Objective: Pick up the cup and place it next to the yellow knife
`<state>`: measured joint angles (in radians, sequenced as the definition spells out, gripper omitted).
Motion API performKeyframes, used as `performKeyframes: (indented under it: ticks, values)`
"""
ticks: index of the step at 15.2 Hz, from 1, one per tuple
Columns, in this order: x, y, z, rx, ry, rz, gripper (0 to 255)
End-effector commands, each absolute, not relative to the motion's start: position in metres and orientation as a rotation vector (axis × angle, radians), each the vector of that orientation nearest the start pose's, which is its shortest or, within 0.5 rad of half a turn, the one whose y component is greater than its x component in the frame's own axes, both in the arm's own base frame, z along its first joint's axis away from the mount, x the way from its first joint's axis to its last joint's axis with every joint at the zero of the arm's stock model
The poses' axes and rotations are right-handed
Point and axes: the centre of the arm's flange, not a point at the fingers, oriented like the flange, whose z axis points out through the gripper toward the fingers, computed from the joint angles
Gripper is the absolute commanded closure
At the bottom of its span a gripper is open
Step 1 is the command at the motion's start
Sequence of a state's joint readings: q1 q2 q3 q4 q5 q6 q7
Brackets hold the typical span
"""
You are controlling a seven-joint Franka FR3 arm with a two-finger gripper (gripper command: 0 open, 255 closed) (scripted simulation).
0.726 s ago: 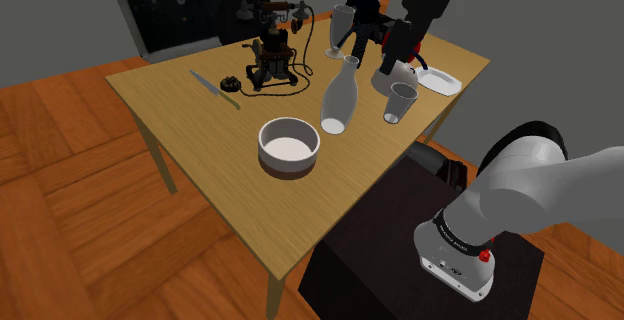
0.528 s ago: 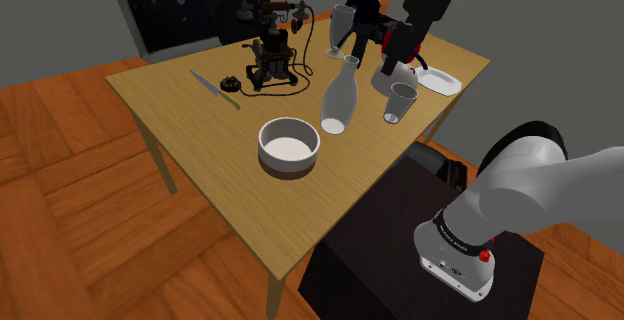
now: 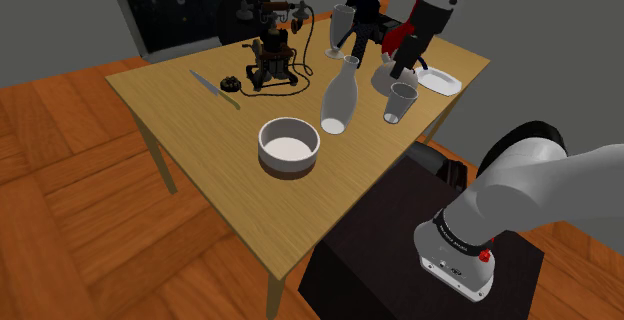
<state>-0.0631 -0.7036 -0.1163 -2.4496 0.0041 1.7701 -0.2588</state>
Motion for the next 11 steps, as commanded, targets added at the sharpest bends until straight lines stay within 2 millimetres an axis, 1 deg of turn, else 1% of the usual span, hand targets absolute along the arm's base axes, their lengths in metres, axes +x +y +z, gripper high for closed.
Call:
performKeyframes:
  ticks: [1, 11]
  values:
    - [0.338, -0.092, 0.523, -3.058, -0.158, -0.056, 0]
    - [0.353, -0.211, 0.459, -3.026, -0.132, -0.052, 0]
